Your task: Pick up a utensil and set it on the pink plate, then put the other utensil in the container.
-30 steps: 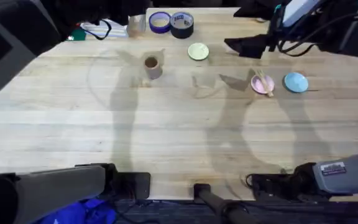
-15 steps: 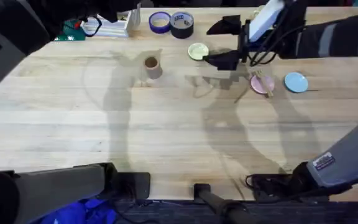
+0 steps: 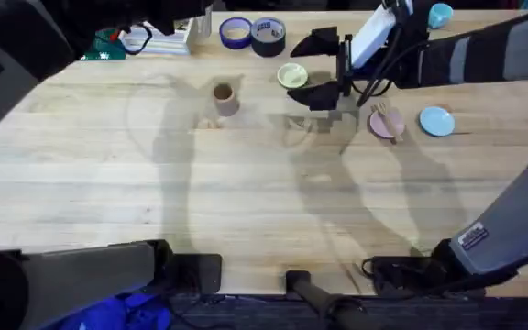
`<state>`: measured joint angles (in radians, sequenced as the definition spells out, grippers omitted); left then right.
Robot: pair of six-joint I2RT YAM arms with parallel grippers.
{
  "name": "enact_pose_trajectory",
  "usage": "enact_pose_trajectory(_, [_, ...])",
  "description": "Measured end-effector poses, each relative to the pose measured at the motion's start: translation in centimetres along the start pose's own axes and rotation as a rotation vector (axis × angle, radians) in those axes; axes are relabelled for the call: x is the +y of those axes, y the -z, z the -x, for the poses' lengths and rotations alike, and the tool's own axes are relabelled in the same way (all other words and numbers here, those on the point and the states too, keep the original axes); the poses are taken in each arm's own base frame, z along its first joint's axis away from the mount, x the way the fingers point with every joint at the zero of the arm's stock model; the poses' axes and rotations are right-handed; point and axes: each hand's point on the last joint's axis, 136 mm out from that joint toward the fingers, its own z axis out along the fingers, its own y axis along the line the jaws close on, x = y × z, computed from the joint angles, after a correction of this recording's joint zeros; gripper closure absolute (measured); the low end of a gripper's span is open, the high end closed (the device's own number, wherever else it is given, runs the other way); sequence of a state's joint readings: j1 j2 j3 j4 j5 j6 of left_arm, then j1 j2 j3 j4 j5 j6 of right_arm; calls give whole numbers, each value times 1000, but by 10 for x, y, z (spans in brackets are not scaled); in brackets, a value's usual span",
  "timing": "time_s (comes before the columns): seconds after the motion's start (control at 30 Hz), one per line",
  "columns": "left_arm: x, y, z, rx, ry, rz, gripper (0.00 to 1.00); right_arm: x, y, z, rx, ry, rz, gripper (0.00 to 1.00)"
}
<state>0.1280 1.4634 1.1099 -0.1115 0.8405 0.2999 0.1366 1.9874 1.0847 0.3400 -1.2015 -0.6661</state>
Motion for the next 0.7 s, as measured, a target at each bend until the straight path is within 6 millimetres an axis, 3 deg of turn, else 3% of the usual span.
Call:
enact_pose_trajectory(0.27, [-7, -10, -12, -21, 36, -134, 959, 1, -2, -4, 4, -11, 6, 8])
enact_pose_trajectory(0.57, [4, 20, -7, -111, 45, -226, 959, 1, -2, -5, 6, -11, 3, 7])
enact_pose_trajectory(0.7, [-1, 20, -13, -131, 46, -300, 959, 1, -2, -5, 6, -11, 2, 8])
